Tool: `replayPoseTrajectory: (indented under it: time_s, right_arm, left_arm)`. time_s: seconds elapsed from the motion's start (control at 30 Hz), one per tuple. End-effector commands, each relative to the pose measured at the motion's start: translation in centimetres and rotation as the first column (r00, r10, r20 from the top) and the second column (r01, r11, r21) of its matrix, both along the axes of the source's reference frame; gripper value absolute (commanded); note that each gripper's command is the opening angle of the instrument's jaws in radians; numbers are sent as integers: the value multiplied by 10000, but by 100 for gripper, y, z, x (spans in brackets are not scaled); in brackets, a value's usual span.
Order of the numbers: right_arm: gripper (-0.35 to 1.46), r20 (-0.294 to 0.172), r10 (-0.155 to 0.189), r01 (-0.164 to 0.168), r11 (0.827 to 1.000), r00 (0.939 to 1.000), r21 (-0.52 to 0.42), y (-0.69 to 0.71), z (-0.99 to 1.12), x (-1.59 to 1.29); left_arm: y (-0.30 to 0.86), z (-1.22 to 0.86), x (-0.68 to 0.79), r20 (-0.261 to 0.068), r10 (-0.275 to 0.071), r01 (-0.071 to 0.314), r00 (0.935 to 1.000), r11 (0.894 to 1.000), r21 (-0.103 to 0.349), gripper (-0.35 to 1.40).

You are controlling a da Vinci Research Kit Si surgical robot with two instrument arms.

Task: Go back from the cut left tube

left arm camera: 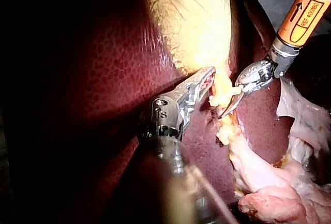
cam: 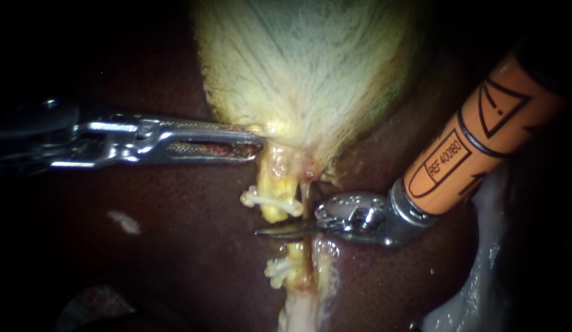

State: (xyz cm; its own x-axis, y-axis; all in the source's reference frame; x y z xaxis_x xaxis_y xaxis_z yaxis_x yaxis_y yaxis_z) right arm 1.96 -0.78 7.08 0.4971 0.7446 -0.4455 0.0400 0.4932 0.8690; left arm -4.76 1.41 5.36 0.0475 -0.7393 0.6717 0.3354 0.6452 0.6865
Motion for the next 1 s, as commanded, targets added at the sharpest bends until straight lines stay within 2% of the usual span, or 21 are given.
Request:
replayPoseTrajectory:
  time_s: [0.03,0.17,0.37,0.57,0.67,1.0]
  right_arm:
    - [-35,-29,-13,12,10000,10000,-54,0,0,0]
    - [-35,-55,-23,23,9999,10000,-105,0,0,1]
    - [17,-55,-24,23,9999,10000,-112,-2,0,1]
    - [41,-103,-39,37,9998,9999,-214,-2,0,3]
    - [51,-130,-51,47,9996,9999,-266,-2,0,3]
    - [64,-189,-81,74,9992,9998,-381,-5,-4,1]
  left_arm:
    - [0,0,0,-6,-4,4,10000,10000,8,-35]
    - [0,0,0,-6,-3,3,10000,10000,8,-35]
    - [0,0,0,-6,-3,3,10000,10000,8,-35]
    - [0,0,0,-5,-4,4,10000,10000,8,-35]
    - [0,0,0,-5,-4,4,10000,10000,8,-35]
    - [0,0,1,-3,-1,1,10000,10000,10,-35]
